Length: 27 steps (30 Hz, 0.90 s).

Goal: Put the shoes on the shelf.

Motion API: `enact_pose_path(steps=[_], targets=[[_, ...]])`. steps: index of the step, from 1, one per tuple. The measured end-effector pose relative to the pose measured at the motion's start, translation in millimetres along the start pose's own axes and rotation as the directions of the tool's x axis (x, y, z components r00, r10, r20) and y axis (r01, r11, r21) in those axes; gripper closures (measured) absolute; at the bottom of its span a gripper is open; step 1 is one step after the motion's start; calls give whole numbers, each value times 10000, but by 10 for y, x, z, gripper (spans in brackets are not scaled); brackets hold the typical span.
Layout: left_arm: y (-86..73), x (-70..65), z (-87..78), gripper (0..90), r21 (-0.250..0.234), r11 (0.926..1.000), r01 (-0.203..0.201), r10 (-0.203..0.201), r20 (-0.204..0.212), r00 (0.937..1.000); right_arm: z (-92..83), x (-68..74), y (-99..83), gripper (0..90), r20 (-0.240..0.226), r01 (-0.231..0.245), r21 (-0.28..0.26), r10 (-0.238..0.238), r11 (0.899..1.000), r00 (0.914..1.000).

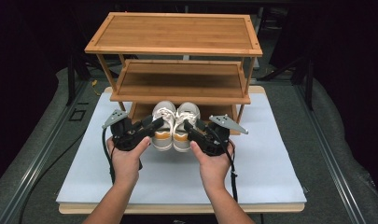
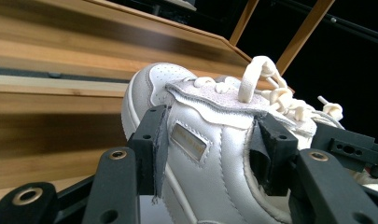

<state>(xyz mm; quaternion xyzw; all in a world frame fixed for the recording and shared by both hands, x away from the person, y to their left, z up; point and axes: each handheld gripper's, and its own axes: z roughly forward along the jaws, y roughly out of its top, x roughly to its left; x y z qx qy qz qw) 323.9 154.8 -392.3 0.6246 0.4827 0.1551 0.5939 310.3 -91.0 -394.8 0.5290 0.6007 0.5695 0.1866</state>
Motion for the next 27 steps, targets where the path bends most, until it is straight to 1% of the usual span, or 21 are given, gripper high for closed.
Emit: enact_pose_path(steps=[2, 3, 6, 7, 8, 9, 10, 11, 13, 15, 16, 17, 18, 21, 23, 24, 27], targets=[[24, -7, 4, 519, -18, 10000, -32, 32, 9, 10000, -2, -3, 22, 531, -44, -11, -11, 11, 10000, 10000], [24, -7, 4, 519, -18, 10000, -32, 32, 9, 10000, -8, 0, 36, 531, 13, -1, 58, 1, 10000, 10000], [56, -6, 7, 519, -64, 10000, 16, -15, 55, 10000, -9, 8, 61, 531, 59, 16, 9, -16, 10000, 10000], [66, -8, 8, 519, -63, 10000, 45, -45, 60, 10000, -19, 9, 78, 531, 37, 61, 163, -61, 9998, 10000], [92, -7, 10, 519, -61, 10000, -4, 4, 65, 10000, -6, 16, 98, 531, 54, 49, -2, -49, 10000, 10000], [92, -7, 10, 519, -61, 10000, -4, 4, 65, 10000, -1, 18, 108, 532, -25, 49, -92, -50, 9999, 10000], [105, -10, 13, 519, -89, 10000, -16, 17, 73, 10000, 5, 20, 120, 532, -9, 70, -160, -70, 9998, 10000], [129, -14, 19, 519, -115, 9999, -25, 26, 84, 10000, -8, 20, 139, 532, -30, 109, 29, -109, 9999, 9999], [139, -14, 23, 520, -123, 9999, 4, -3, 89, 10000, 2, 26, 164, 532, 24, 118, -79, -117, 9999, 9999], [156, -6, 40, 520, -126, 9999, 70, -68, 109, 9999, 3, 24, 180, 532, 13, 161, -59, -161, 9999, 9999], [164, -2, 53, 520, -131, 9999, 102, -100, 116, 9999, 2, 22, 195, 532, 29, 209, 51, -210, 9998, 9998], [172, 1, 65, 520, -119, 9999, 106, -104, 110, 9999, 25, 21, 201, 533, 66, 222, -126, -222, 9997, 9997], [177, 2, 77, 521, -138, 9998, 115, -114, 89, 9999, 40, 7, 222, 534, 41, 222, -10, -222, 9998, 9997], [195, 8, 106, 521, -140, 9998, 104, -104, 49, 9999, 78, -3, 236, 535, 69, 228, -139, -227, 9996, 9997], [211, 14, 118, 521, -157, 9998, 142, -140, 87, 9999, 79, -6, 246, 535, 58, 226, -90, -226, 9997, 9997], [221, 14, 121, 521, -161, 9998, 125, -124, 87, 9999, 87, -8, 265, 535, 93, 262, -168, -261, 9995, 9996], [268, 9, 139, 521, -201, 9998, 54, -54, 43, 10000, 96, -11, 295, 536, 55, 300, -124, -299, 9995, 9995]])
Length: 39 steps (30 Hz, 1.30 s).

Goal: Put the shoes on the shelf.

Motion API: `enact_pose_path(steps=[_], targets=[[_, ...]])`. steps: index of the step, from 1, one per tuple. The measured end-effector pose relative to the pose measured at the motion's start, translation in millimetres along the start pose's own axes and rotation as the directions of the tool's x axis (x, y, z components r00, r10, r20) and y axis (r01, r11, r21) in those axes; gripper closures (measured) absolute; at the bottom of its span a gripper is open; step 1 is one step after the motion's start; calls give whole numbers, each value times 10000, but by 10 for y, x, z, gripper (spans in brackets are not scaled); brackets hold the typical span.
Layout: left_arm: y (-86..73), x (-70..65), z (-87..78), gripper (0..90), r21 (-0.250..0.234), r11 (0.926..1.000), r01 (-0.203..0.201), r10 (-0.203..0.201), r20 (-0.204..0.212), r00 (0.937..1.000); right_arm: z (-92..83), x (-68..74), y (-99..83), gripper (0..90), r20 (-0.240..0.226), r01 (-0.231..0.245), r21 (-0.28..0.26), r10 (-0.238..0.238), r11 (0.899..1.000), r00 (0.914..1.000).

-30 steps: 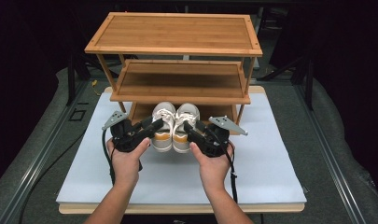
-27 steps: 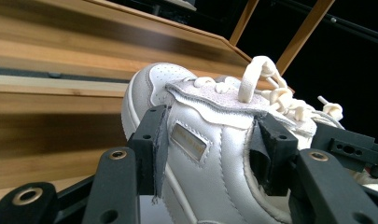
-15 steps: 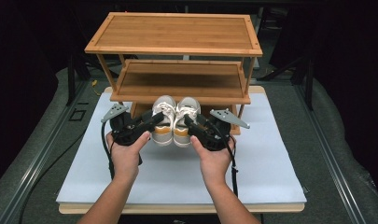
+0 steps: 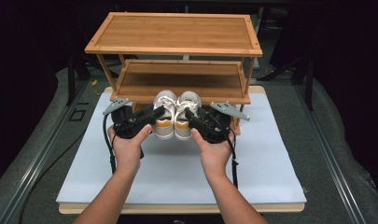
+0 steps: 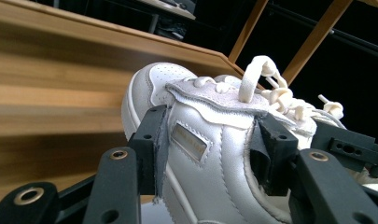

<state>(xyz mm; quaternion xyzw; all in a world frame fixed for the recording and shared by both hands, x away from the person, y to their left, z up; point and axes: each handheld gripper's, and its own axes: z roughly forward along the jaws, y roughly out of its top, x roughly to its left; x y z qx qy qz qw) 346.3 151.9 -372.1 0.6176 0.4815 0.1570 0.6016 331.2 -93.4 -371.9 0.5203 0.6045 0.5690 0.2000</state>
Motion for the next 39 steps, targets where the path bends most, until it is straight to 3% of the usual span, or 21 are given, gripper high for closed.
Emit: enact_pose_path(steps=[15, 20, 32, 34, 35, 39], targets=[[274, 127, 226, 521, -367, 9991, 202, -202, -11, 9998, 287, -78, 304, 542, -130, -38, -227, 35, 9997, 9999], [361, 171, 308, 521, -377, 9993, -6, 2, -110, 9999, 385, -125, 350, 544, -264, -94, -347, 85, 9994, 9996], [383, 355, 547, 522, -47, 9986, 530, -530, 10, 9986, 623, -260, 422, 544, -70, -87, 50, 87, 9999, 9999], [391, 363, 558, 522, -49, 9987, 512, -512, 7, 9987, 623, -279, 434, 544, -245, -122, 244, 128, 9996, 9996], [399, 365, 569, 522, -46, 9985, 541, -542, -2, 9985, 645, -276, 436, 544, 27, -164, 76, 164, 9998, 9999], [431, 393, 614, 522, -36, 9986, 526, -526, -35, 9986, 707, -307, 481, 544, -55, -165, 184, 166, 9997, 9998]])
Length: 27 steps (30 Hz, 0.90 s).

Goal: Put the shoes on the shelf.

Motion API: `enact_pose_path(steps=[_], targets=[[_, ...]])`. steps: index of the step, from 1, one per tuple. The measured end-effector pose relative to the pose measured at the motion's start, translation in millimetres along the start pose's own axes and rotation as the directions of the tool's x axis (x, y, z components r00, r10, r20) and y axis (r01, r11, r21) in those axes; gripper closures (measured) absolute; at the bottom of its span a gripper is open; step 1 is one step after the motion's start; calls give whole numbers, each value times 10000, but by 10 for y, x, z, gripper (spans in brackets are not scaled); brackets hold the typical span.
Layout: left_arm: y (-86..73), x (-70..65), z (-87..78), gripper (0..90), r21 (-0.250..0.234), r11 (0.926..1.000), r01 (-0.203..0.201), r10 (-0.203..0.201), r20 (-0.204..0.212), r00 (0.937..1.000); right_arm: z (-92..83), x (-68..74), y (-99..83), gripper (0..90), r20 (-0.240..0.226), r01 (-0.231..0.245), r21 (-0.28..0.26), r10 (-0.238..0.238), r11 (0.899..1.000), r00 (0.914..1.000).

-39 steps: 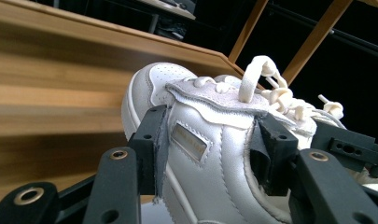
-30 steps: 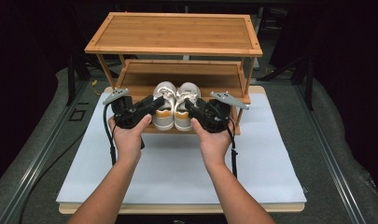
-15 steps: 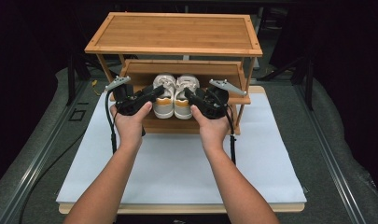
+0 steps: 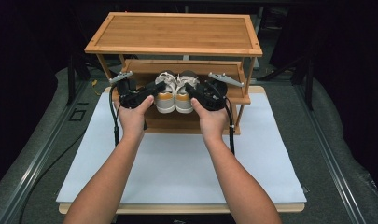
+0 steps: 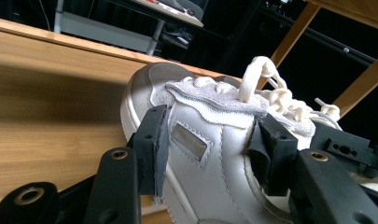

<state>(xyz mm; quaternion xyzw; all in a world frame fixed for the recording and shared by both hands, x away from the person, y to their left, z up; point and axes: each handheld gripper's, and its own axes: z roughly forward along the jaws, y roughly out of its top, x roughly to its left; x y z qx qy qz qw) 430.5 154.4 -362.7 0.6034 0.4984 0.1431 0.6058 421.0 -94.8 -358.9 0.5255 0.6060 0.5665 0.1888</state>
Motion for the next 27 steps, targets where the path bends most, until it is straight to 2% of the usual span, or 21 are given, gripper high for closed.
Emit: enact_pose_path(steps=[2, 4, 5, 8, 9, 10, 11, 12, 13, 14, 15, 18, 19, 20, 23, 25, 26, 27], targets=[[11, 15, 27, 523, 73, 10000, 28, -27, -22, 10000, 24, -7, 3, 544, -18, -45, -136, 45, 9999, 10000], [21, 26, 50, 522, 115, 9999, 15, -15, -33, 10000, 45, -15, 13, 544, 77, -41, -47, 41, 10000, 10000], [26, 29, 59, 523, 121, 9999, 51, -51, -47, 10000, 64, -23, 16, 544, -35, -40, -108, 40, 9999, 10000], [43, 44, 86, 522, 179, 9997, 155, -154, -26, 9999, 85, -43, 45, 544, 168, -83, 87, 82, 9999, 9998], [51, 51, 96, 522, 210, 9996, 179, -179, -27, 9998, 99, -50, 52, 544, 45, -134, 2, 134, 9999, 9999], [57, 57, 104, 522, 216, 9995, 223, -223, -27, 9997, 96, -55, 67, 544, -17, -79, 232, 80, 9997, 10000], [63, 64, 112, 522, 221, 9995, 209, -208, -30, 9998, 123, -52, 70, 544, -57, -86, 40, 86, 10000, 9999], [71, 66, 118, 522, 263, 9995, 195, -194, -45, 9998, 130, -54, 79, 544, 57, -120, 165, 119, 9998, 9999], [78, 69, 120, 522, 326, 9993, 166, -164, -64, 9998, 143, -63, 74, 544, -37, -194, 83, 195, 9998, 9998], [80, 68, 126, 522, 312, 9995, 106, -103, -94, 9999, 141, -68, 75, 544, 59, -203, 223, 202, 9995, 9998], [78, 66, 134, 521, 323, 9994, 102, -98, -119, 9999, 143, -79, 74, 544, -42, -221, 285, 222, 9993, 9997], [68, 81, 167, 521, 452, 9989, 134, -130, -87, 9999, 147, -96, 73, 543, -27, -250, 358, 251, 9990, 9997], [66, 88, 174, 521, 498, 9986, 157, -152, -96, 9998, 165, -101, 69, 543, 30, -283, 236, 283, 9993, 9996], [64, 92, 181, 520, 514, 9983, 260, -256, -92, 9996, 174, -113, 71, 543, 132, -275, 418, 269, 9987, 9995], [69, 103, 189, 519, 535, 9983, 236, -225, -194, 9996, 200, -118, 62, 543, -30, -371, 356, 373, 9987, 9993], [69, 119, 198, 519, 634, 9978, 185, -170, -237, 9996, 215, -120, 59, 542, 127, -371, 604, 364, 9975, 9993], [64, 121, 208, 519, 637, 9974, 322, -308, -229, 9993, 215, -120, 59, 542, 127, -371, 604, 364, 9975, 9993], [62, 135, 216, 518, 661, 9974, 274, -261, -214, 9994, 230, -124, 53, 542, 11, -410, 496, 410, 9979, 9992]])
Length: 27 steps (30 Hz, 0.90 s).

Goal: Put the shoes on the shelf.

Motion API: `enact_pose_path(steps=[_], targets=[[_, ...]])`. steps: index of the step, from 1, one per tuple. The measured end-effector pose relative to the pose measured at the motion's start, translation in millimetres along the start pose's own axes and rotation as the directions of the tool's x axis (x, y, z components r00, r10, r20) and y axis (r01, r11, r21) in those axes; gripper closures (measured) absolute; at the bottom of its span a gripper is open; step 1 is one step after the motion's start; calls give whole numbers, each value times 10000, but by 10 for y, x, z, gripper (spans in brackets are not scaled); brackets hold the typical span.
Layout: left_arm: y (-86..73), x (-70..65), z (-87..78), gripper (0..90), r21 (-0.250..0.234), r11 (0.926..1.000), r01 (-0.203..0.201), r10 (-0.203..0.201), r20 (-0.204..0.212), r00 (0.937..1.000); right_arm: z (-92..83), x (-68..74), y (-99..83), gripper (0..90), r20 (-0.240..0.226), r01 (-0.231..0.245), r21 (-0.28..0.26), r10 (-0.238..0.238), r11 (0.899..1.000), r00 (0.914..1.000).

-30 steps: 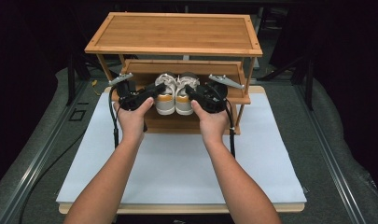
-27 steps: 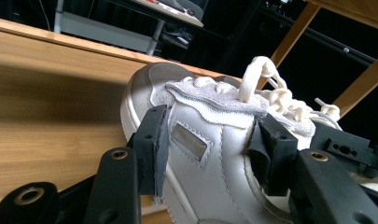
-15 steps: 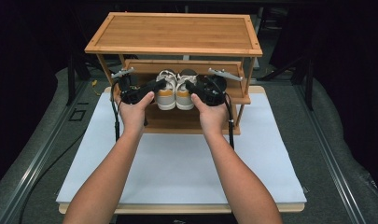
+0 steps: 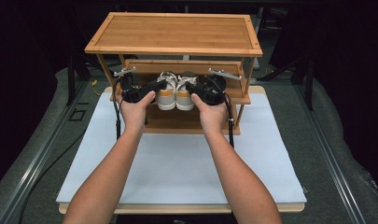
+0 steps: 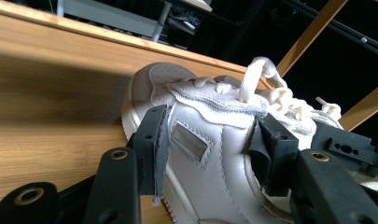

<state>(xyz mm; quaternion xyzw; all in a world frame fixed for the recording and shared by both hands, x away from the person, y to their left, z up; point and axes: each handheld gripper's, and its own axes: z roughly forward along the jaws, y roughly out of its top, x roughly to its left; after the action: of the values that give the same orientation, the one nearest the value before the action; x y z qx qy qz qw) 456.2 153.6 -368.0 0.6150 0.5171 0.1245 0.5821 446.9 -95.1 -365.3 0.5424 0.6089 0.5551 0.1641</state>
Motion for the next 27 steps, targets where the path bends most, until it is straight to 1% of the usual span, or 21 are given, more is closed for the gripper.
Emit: enact_pose_path(steps=[3, 7, 10, 11, 13, 14, 15, 16, 17, 21, 23, 24, 25, 26, 27], targets=[[-3, 13, 16, 518, 59, 10000, -49, 49, -21, 10000, 26, -23, -4, 541, 1, -98, 40, 98, 9999, 10000], [5, 23, 29, 516, 61, 10000, 21, -21, 19, 10000, 26, -17, 0, 540, 131, -33, 112, 32, 9999, 9999], [4, 25, 27, 511, 77, 10000, -50, 50, -4, 10000, 35, -28, 4, 534, 41, -139, 93, 138, 9999, 9999], [3, 21, 30, 508, 36, 10000, -18, 18, -15, 10000, 21, -27, 12, 528, 105, -112, 302, 108, 9995, 9999], [6, 17, 31, 506, 50, 10000, 26, -26, -52, 10000, 18, -26, 14, 524, 150, -125, 352, 120, 9993, 9998], [10, 12, 33, 505, 85, 10000, 19, -18, -82, 10000, 26, -27, 11, 518, 86, -197, 217, 195, 9996, 9998], [15, 8, 35, 503, 98, 9999, 51, -50, -106, 9999, 23, -31, 14, 516, 53, -236, 284, 234, 9993, 9997], [23, 17, 38, 500, 147, 9999, -31, 33, -86, 10000, 26, -40, 16, 513, -38, -289, 266, 290, 9992, 9996], [28, 18, 37, 498, 197, 9998, -2, 4, -91, 10000, 38, -40, 15, 511, 13, -377, 146, 377, 9992, 9993], [37, 17, 41, 493, 193, 9998, 22, -20, -102, 9999, 43, -39, 30, 508, 28, -350, 232, 350, 9991, 9994], [34, 16, 37, 488, 170, 9999, -32, 34, -100, 9999, 47, -41, 39, 506, 25, -338, 301, 337, 9990, 9994], [33, 13, 32, 486, 209, 9997, -157, 161, -169, 9997, 47, -41, 44, 505, 19, -327, 334, 326, 9989, 9995], [35, 11, 30, 486, 210, 9996, -177, 181, -185, 9997, 47, -42, 49, 504, 23, -302, 369, 302, 9989, 9995], [35, 11, 32, 485, 188, 9997, -176, 179, -168, 9997, 38, -44, 55, 503, 87, -277, 515, 272, 9983, 9996], [37, 10, 35, 482, 174, 9998, -80, 83, -154, 9998, 33, -52, 63, 501, 34, -322, 638, 321, 9974, 9995]])
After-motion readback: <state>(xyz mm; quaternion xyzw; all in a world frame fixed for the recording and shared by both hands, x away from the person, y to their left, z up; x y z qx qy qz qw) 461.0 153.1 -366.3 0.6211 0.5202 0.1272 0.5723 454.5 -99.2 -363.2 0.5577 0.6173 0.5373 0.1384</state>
